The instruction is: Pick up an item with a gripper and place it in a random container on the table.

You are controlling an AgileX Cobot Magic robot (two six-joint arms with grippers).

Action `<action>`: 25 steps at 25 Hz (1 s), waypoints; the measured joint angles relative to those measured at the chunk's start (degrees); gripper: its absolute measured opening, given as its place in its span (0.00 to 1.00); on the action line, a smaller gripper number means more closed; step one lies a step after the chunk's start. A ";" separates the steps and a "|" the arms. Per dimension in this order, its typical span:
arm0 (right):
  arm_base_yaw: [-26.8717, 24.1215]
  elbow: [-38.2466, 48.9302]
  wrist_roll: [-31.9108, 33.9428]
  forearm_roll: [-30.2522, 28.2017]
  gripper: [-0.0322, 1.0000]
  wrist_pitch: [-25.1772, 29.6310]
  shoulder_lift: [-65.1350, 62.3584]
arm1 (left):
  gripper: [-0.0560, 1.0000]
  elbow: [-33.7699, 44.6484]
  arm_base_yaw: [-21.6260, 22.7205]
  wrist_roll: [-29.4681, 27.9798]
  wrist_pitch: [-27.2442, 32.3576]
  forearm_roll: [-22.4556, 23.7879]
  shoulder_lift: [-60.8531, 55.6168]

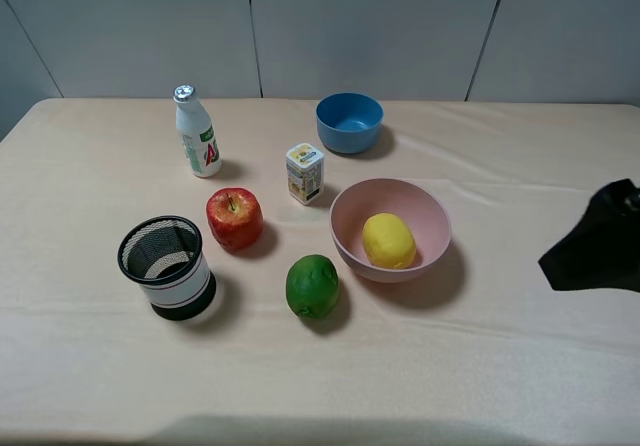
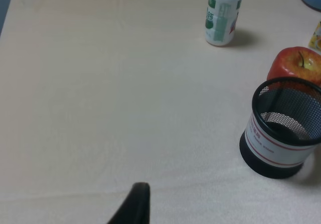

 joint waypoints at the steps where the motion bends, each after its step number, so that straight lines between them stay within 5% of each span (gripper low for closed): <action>1: -0.95 0.82 0.00 -0.37 0.70 0.00 -2.05 | 0.99 0.00 0.00 0.00 0.00 0.00 0.00; 15: -30.72 11.00 -0.27 -6.14 0.70 -6.43 -33.00 | 0.99 0.00 0.00 0.00 0.00 0.00 0.00; 25: -35.59 17.99 -5.86 -6.37 0.70 -11.82 -49.06 | 0.99 0.00 0.00 0.00 0.00 0.00 0.00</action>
